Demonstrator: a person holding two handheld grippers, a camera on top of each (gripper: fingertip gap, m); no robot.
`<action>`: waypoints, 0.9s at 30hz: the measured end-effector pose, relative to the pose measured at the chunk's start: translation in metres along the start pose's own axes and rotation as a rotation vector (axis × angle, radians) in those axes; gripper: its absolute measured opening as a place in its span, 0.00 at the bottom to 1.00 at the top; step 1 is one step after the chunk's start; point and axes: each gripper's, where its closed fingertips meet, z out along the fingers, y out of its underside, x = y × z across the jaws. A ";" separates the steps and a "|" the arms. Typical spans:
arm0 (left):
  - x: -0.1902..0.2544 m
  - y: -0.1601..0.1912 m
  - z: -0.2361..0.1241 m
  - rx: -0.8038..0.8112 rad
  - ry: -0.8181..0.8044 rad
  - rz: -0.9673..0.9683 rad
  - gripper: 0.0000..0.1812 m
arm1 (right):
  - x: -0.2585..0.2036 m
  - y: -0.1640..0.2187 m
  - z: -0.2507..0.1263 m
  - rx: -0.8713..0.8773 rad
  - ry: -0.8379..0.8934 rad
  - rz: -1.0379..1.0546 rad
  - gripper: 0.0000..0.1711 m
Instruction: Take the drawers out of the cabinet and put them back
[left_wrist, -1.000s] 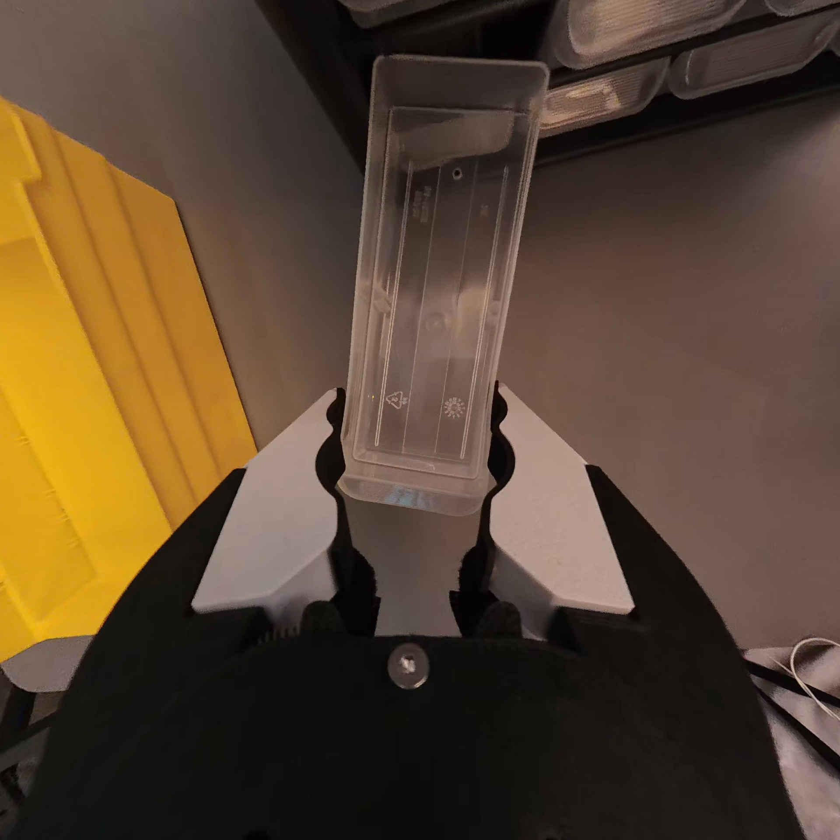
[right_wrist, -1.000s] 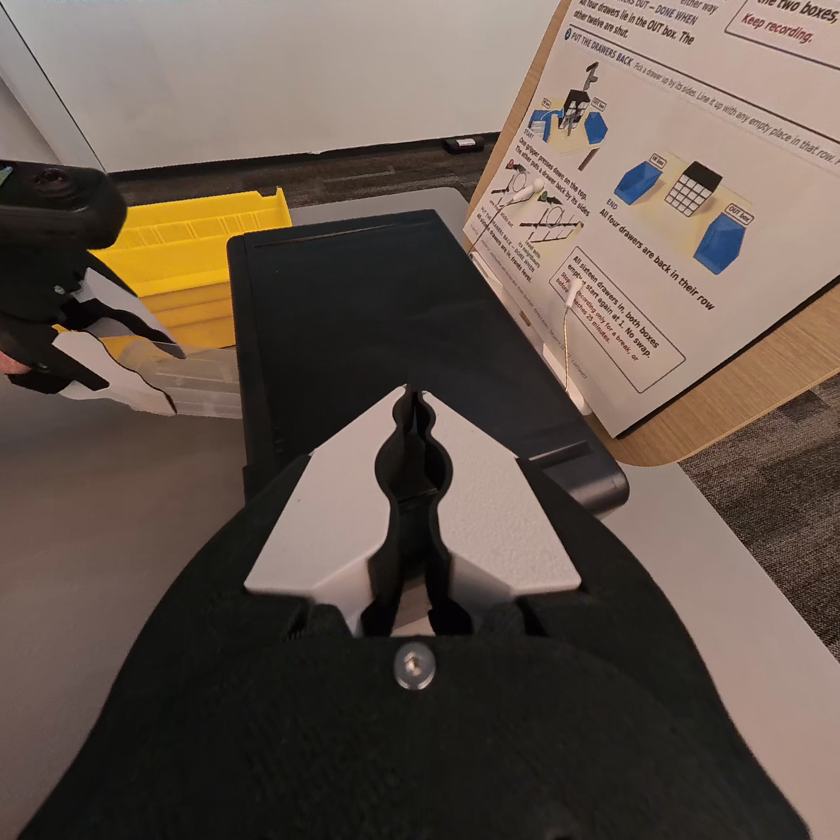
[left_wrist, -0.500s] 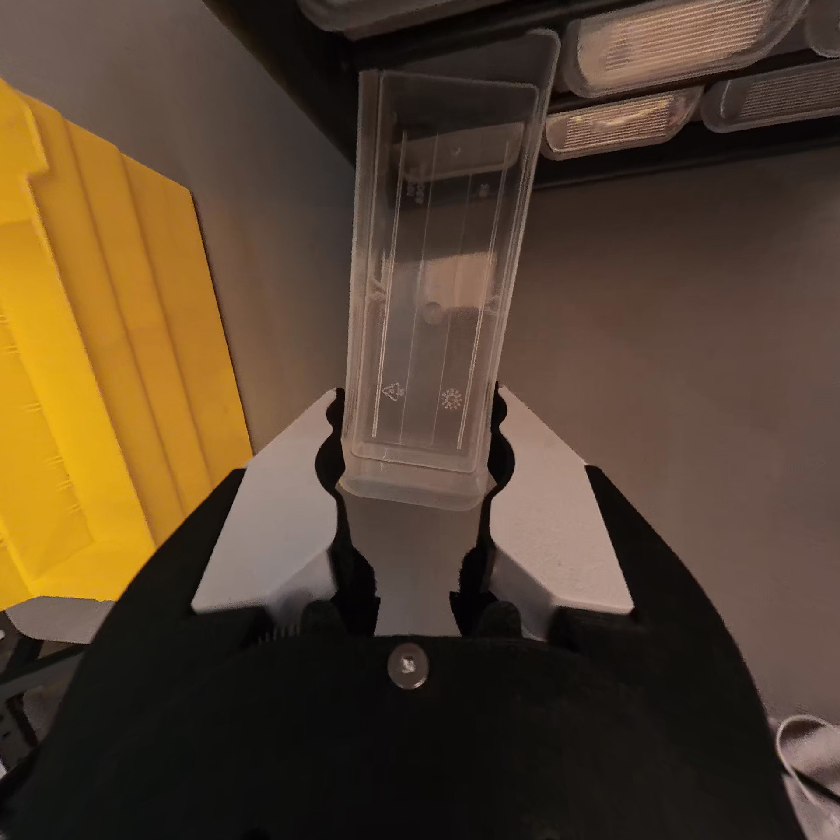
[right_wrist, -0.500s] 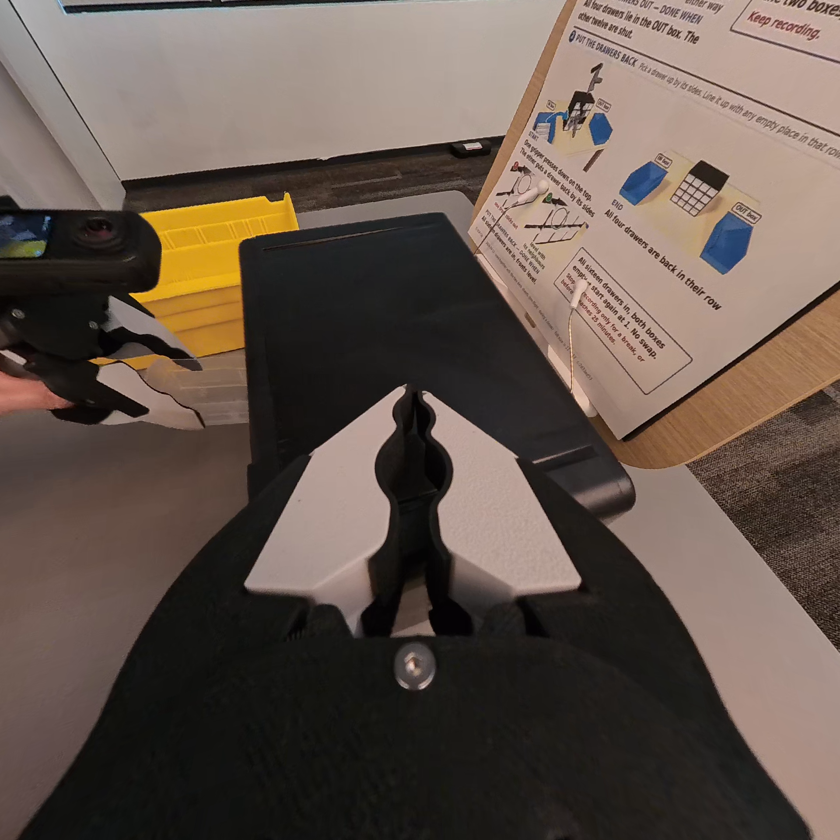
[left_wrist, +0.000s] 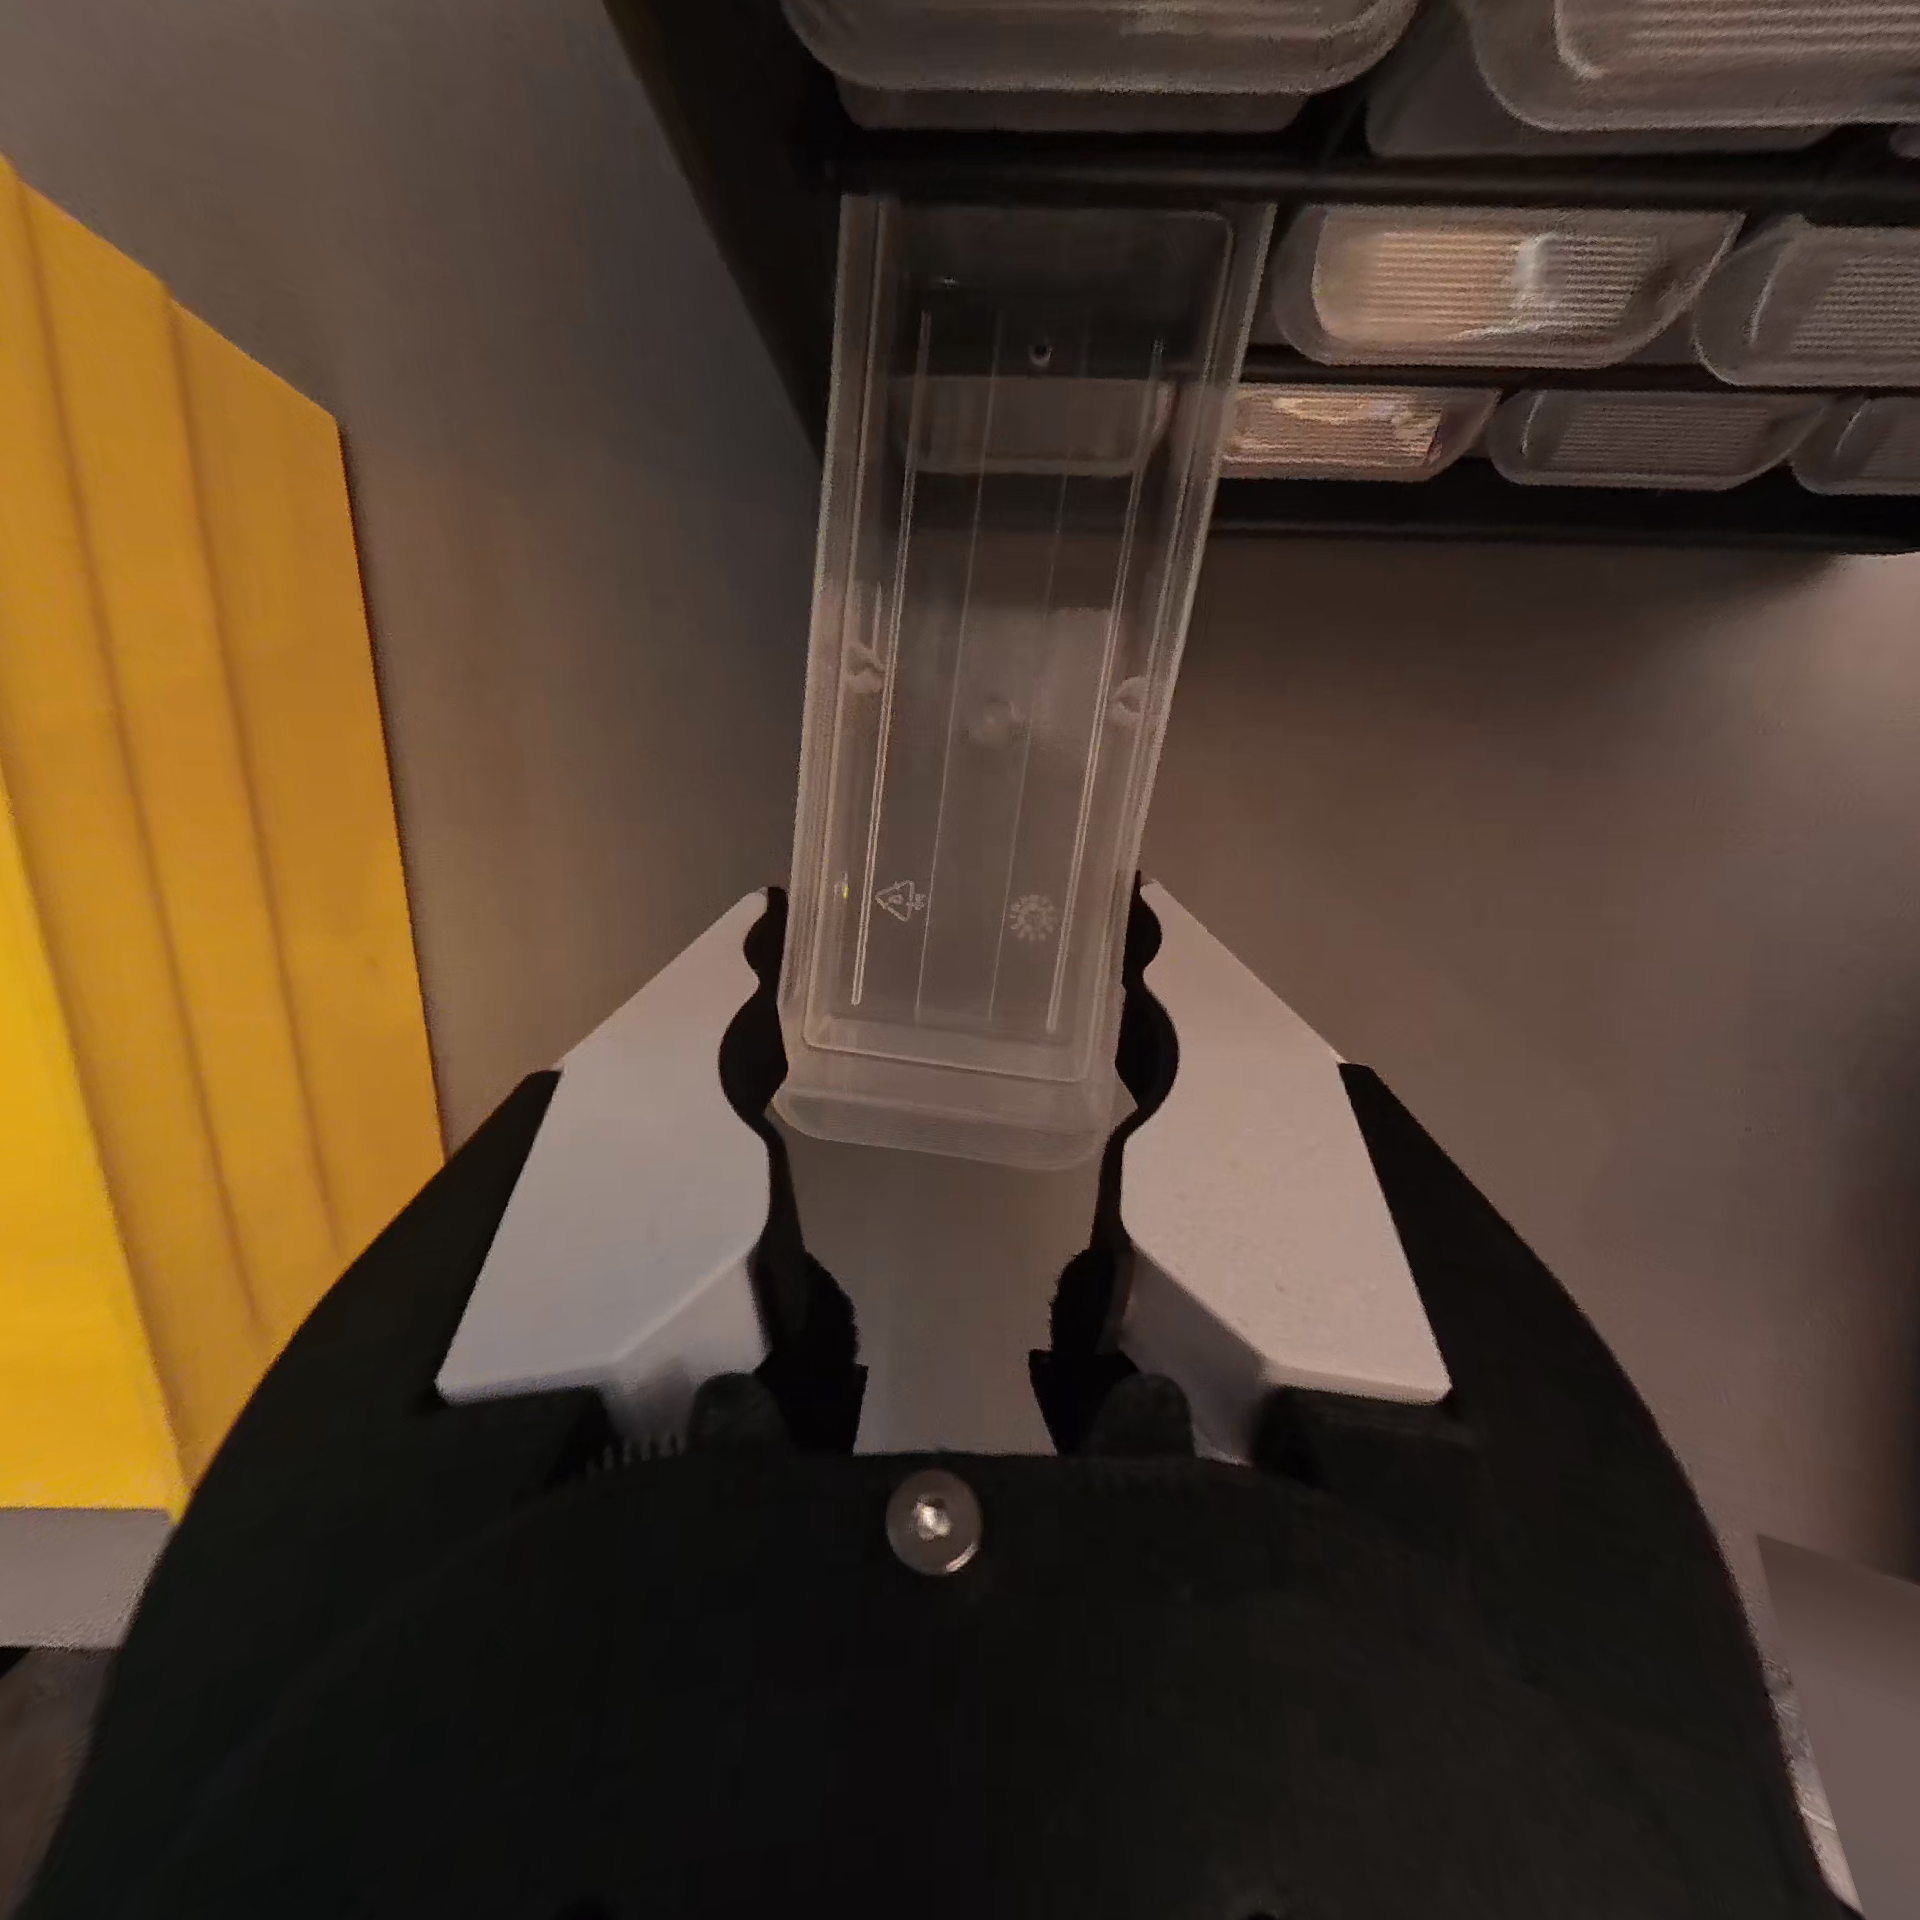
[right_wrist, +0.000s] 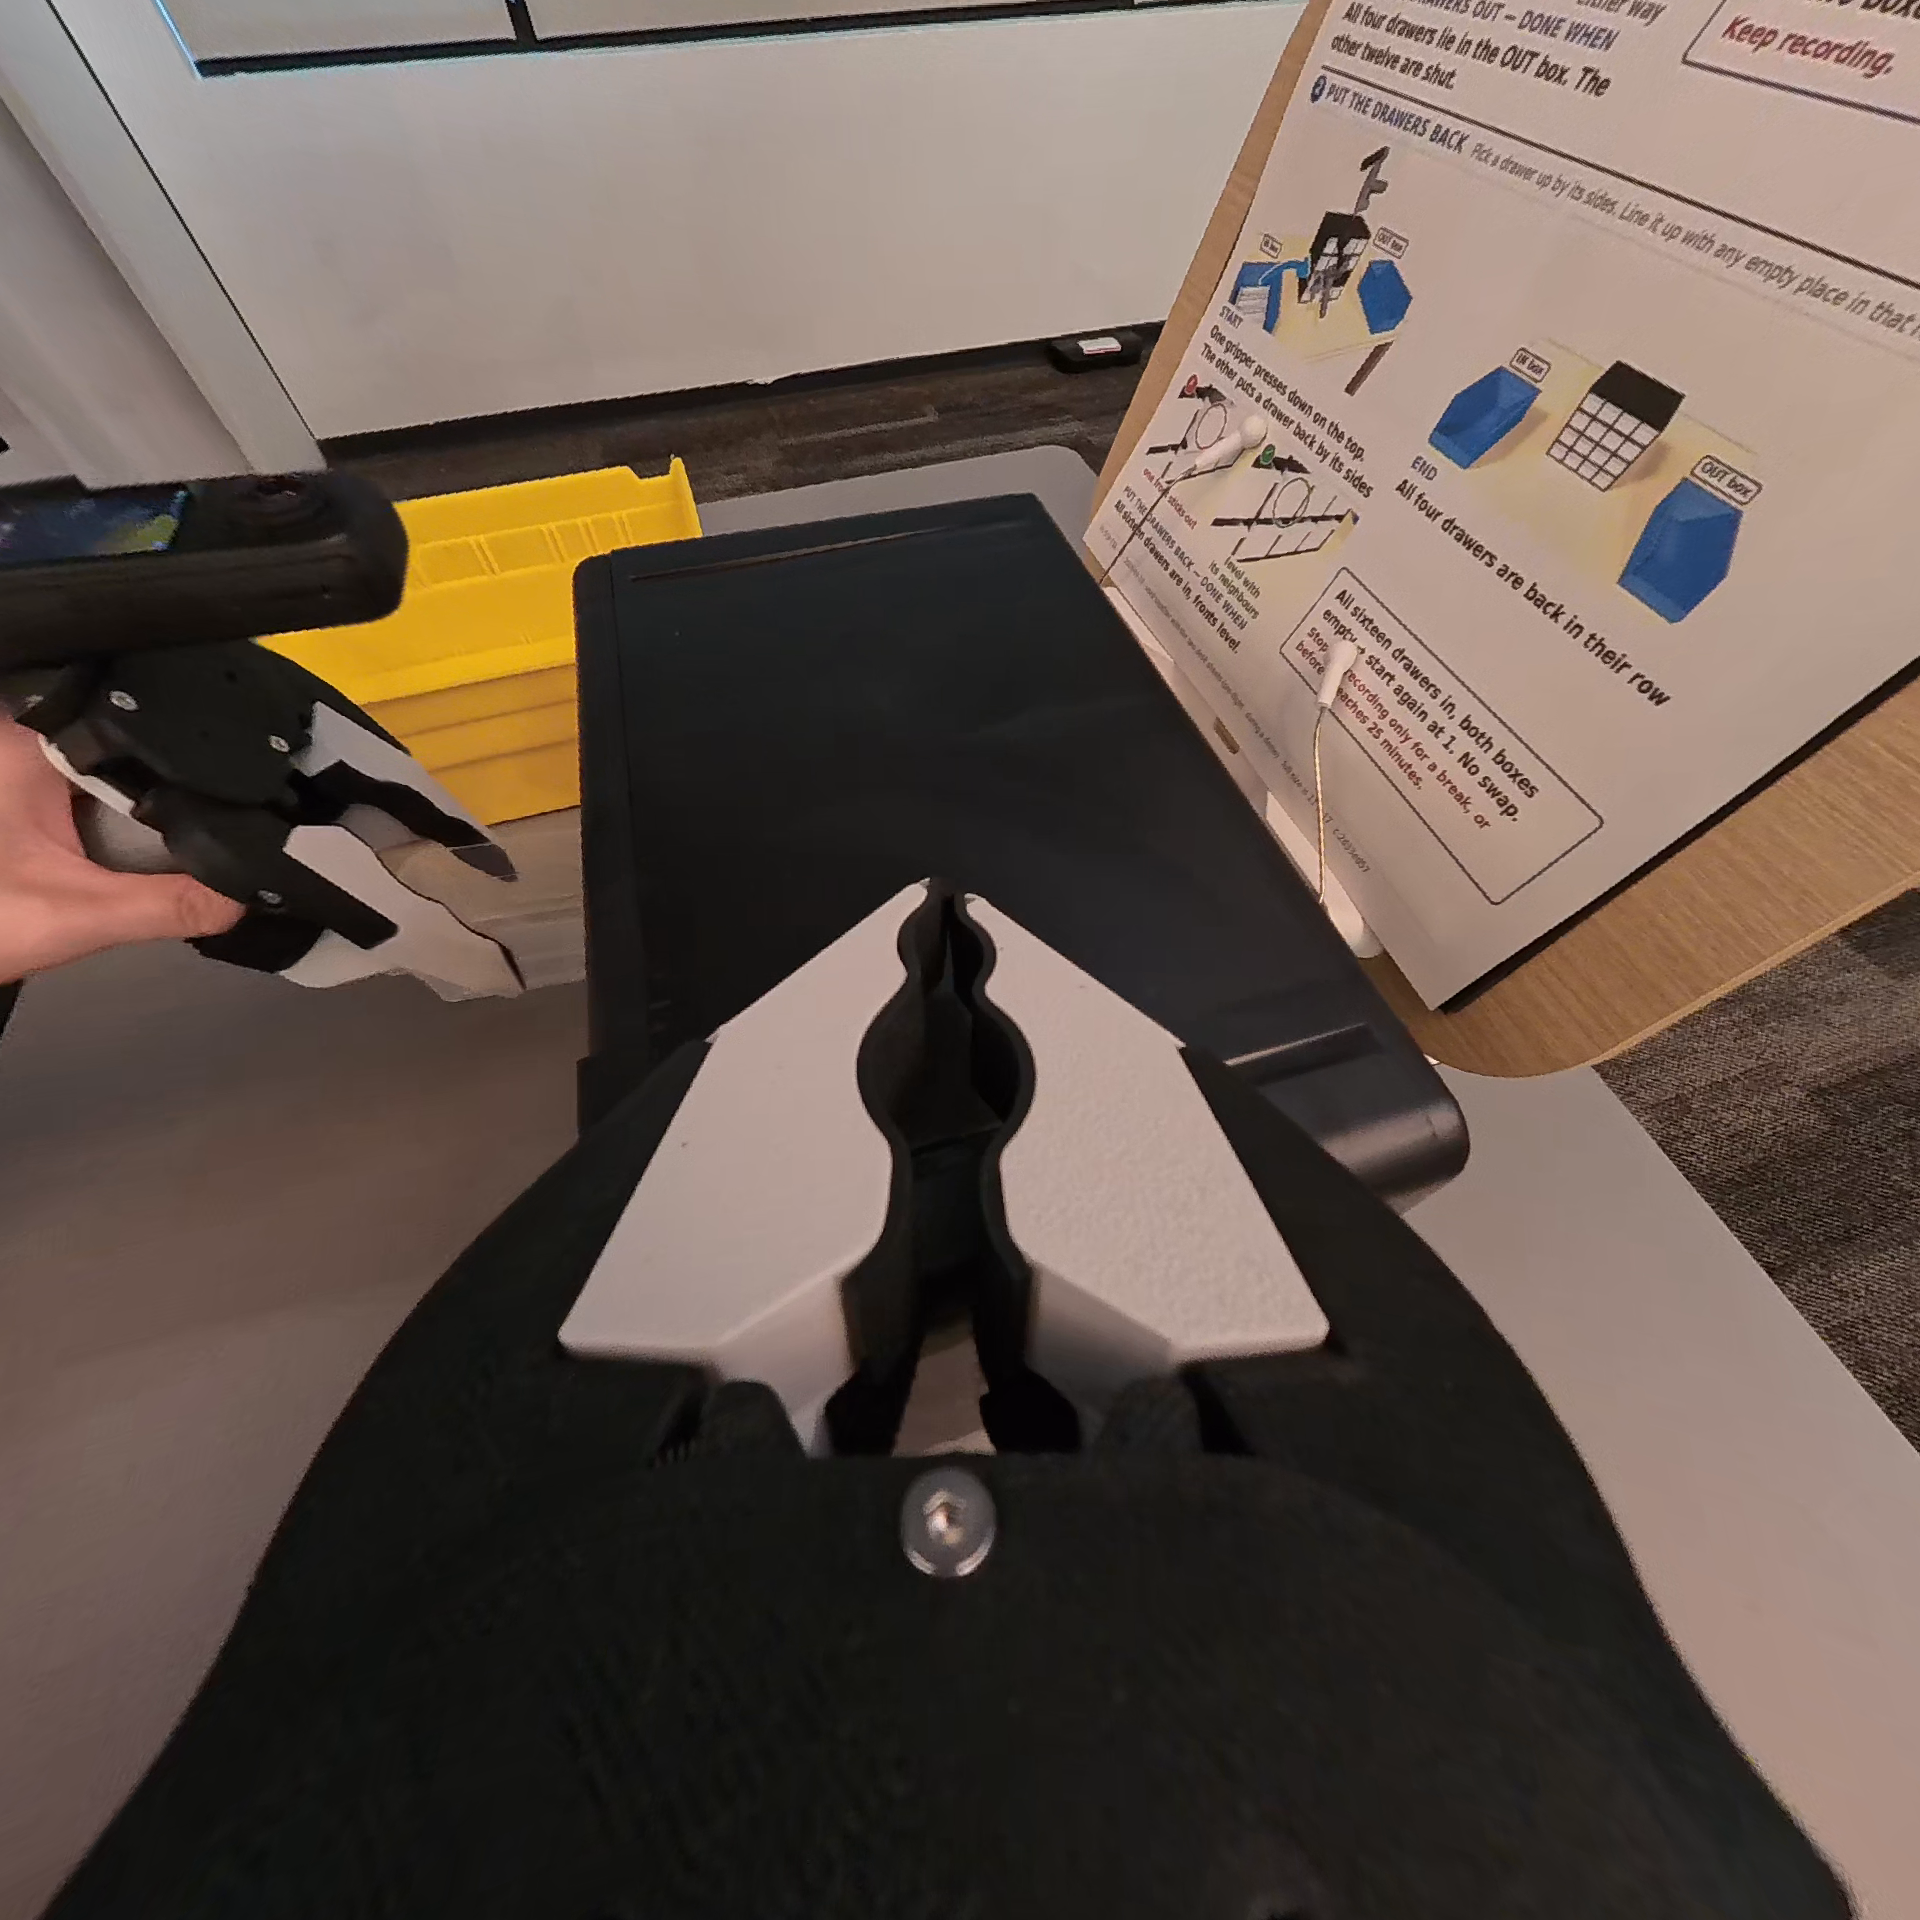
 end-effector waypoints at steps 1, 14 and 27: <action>0.001 -0.002 0.002 0.004 -0.004 0.002 0.35 | 0.000 0.000 0.000 0.000 0.000 0.000 0.00; 0.029 -0.041 0.020 0.166 0.072 0.121 0.50 | -0.001 0.000 0.000 0.006 -0.018 0.008 0.00; 0.027 -0.011 -0.042 0.799 -0.335 0.873 0.43 | -0.001 0.000 0.000 0.015 -0.026 0.019 0.00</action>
